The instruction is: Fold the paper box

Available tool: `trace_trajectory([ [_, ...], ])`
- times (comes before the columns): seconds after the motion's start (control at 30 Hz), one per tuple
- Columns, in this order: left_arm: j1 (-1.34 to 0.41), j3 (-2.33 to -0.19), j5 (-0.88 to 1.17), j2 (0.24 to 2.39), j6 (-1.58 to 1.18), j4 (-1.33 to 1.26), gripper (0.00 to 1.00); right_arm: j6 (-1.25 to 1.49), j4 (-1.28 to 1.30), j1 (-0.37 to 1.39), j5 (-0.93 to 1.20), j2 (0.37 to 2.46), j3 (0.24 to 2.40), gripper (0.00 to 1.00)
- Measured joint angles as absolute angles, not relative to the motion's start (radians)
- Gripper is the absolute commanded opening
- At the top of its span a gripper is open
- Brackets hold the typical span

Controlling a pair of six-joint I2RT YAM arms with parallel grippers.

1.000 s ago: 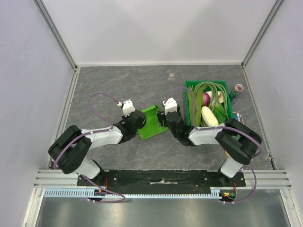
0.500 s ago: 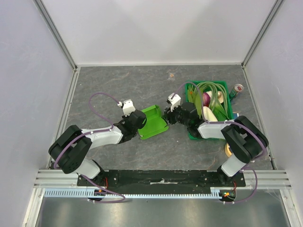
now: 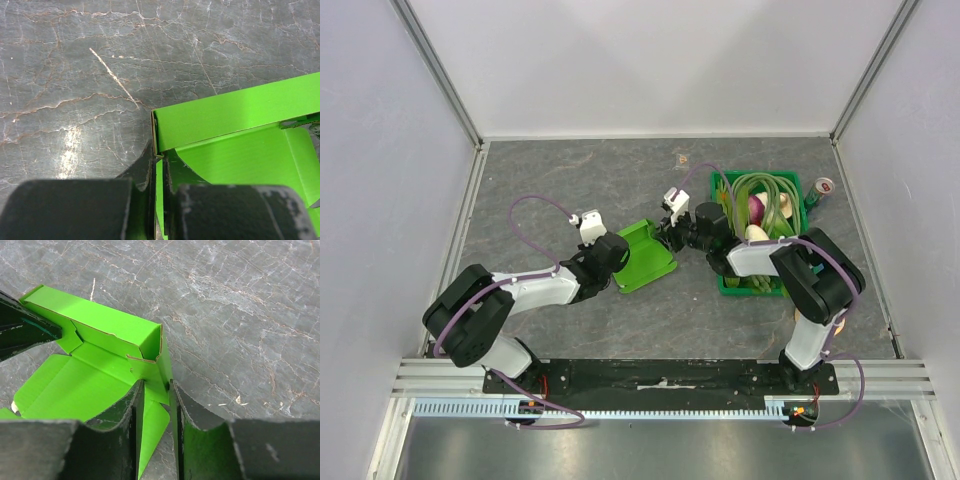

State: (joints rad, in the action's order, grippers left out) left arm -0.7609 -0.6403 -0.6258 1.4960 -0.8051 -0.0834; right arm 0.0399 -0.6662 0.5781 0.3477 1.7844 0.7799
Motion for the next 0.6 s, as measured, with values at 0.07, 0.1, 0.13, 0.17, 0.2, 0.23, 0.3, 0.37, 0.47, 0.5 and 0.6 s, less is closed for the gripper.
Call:
trace_trajectory([
  [0.07, -0.761, -0.64, -0.626, 1.496, -0.803, -0.083, 0.02, 0.039, -0.666, 0.577, 0.36, 1.793, 0.786, 0.3],
  [0.1, -0.761, -0.64, -0.625, 1.496, -0.802, -0.084, 0.02, 0.039, -0.667, 0.577, 0.363, 1.8, 0.792, 0.23],
  [0.13, -0.761, -0.64, -0.625, 1.496, -0.802, -0.084, 0.02, 0.039, -0.667, 0.577, 0.364, 1.808, 0.799, 0.22],
  [0.17, -0.761, -0.64, -0.625, 1.496, -0.802, -0.084, 0.02, 0.041, -0.667, 0.577, 0.36, 1.818, 0.809, 0.22],
  [0.2, -0.761, -0.64, -0.624, 1.496, -0.802, -0.084, 0.02, 0.042, -0.668, 0.577, 0.357, 1.828, 0.818, 0.17],
  [0.23, -0.761, -0.64, -0.623, 1.496, -0.802, -0.085, 0.02, 0.045, -0.668, 0.577, 0.35, 1.836, 0.828, 0.14],
  [0.3, -0.761, -0.641, -0.622, 1.496, -0.802, -0.085, 0.02, 0.054, -0.671, 0.577, 0.333, 1.848, 0.841, 0.16],
  [0.37, -0.761, -0.641, -0.622, 1.496, -0.801, -0.085, 0.02, 0.066, -0.674, 0.578, 0.311, 1.853, 0.845, 0.18],
  [0.47, -0.761, -0.641, -0.621, 1.496, -0.801, -0.085, 0.02, 0.078, -0.677, 0.58, 0.297, 1.858, 0.851, 0.24],
  [0.5, -0.761, -0.641, -0.621, 1.496, -0.8, -0.085, 0.02, 0.079, -0.676, 0.58, 0.294, 1.863, 0.859, 0.28],
  [0.6, -0.761, -0.641, -0.621, 1.496, -0.8, -0.084, 0.02, 0.083, -0.673, 0.58, 0.289, 1.874, 0.878, 0.32],
])
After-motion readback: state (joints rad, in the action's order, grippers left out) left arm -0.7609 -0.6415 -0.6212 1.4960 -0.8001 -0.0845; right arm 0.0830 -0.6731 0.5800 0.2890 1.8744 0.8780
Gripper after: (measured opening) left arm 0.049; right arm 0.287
